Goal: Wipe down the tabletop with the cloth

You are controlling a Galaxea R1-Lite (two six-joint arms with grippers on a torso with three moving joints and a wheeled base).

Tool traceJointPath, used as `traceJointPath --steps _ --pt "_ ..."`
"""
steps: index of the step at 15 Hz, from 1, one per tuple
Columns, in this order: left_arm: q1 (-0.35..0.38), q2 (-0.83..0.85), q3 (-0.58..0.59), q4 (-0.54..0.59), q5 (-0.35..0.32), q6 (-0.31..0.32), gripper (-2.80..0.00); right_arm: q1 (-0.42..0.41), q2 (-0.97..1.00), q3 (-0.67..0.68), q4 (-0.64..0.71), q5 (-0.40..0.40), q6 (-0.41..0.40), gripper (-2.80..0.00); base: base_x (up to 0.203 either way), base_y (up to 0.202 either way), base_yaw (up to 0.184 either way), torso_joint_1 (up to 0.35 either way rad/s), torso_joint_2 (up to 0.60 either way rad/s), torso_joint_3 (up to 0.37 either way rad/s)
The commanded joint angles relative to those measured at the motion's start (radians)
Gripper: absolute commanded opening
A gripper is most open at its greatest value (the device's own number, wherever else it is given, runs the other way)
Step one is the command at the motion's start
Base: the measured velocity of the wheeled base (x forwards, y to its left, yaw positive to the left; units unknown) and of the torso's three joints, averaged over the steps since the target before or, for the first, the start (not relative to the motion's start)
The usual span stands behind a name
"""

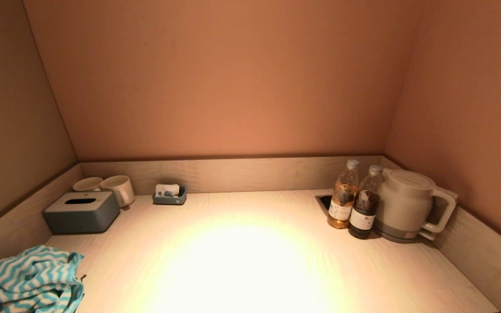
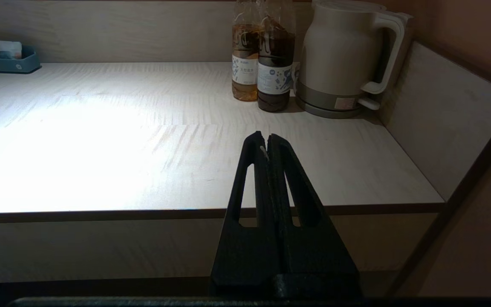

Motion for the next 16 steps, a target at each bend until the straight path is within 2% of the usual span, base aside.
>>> traceJointPath --steps 1,4,7,9,14,16 --pt "-0.001 -0.096 0.052 -0.004 -0.039 -0.002 -2.8 0.0 0.001 0.0 0.0 0.0 -0.001 -2.8 0.0 0.0 0.0 0.0 0.0 0.0" --pt "-0.001 -0.097 0.172 -0.056 -0.046 0.005 -2.8 0.0 0.001 0.0 0.0 0.0 -0.001 -2.8 0.0 0.0 0.0 0.0 0.0 0.0" --pt "-0.001 -0.096 0.346 -0.24 -0.043 0.011 -2.8 0.0 0.001 0.0 0.0 0.0 -0.001 -2.8 0.0 0.0 0.0 0.0 0.0 0.0" --pt "-0.001 -0.096 0.415 -0.334 -0.043 0.012 -2.8 0.0 0.001 -0.001 0.0 0.0 -0.001 -2.8 0.0 0.0 0.0 0.0 0.0 0.0" --pt "-0.001 -0.096 0.486 -0.347 -0.032 0.05 -2.8 0.0 0.001 0.0 0.0 0.0 -0.001 -2.8 0.0 0.0 0.0 0.0 0.0 0.0" --pt "-0.002 -0.097 0.507 -0.328 0.003 0.053 -2.8 0.0 0.001 0.0 0.0 0.0 -0.001 -2.8 0.0 0.0 0.0 0.0 0.0 0.0"
